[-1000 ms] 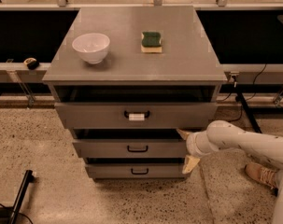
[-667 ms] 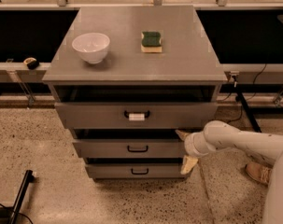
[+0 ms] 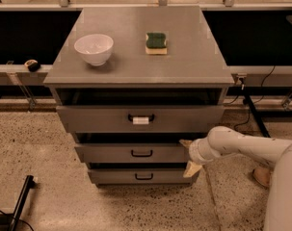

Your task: Open middle drawer

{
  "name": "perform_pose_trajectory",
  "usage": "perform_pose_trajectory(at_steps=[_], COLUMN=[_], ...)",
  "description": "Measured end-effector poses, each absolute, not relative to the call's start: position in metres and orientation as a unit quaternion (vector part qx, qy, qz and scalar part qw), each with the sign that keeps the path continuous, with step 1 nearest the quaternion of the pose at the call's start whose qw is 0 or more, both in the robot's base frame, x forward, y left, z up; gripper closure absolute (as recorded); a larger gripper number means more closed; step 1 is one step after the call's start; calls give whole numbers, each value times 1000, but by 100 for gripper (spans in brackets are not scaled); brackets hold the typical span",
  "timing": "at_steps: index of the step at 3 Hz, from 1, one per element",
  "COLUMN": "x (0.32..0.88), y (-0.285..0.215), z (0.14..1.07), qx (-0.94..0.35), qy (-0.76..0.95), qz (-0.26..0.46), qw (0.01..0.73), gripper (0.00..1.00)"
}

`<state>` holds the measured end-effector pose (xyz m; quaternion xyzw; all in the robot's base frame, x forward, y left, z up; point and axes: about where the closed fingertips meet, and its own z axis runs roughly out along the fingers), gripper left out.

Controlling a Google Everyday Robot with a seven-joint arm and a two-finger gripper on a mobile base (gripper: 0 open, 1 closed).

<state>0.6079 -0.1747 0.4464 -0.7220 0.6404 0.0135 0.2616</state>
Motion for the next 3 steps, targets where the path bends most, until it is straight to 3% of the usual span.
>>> perform_pose_trajectory(at_steps=[1,2,3], x=[606,606,606], y=[-169,-164,-164], z=[446,444,448], qx=[-726,-728,-727], qy=[637,635,635], qz=[21,29,30], qw=[260,257,258], gripper=[41,47,29])
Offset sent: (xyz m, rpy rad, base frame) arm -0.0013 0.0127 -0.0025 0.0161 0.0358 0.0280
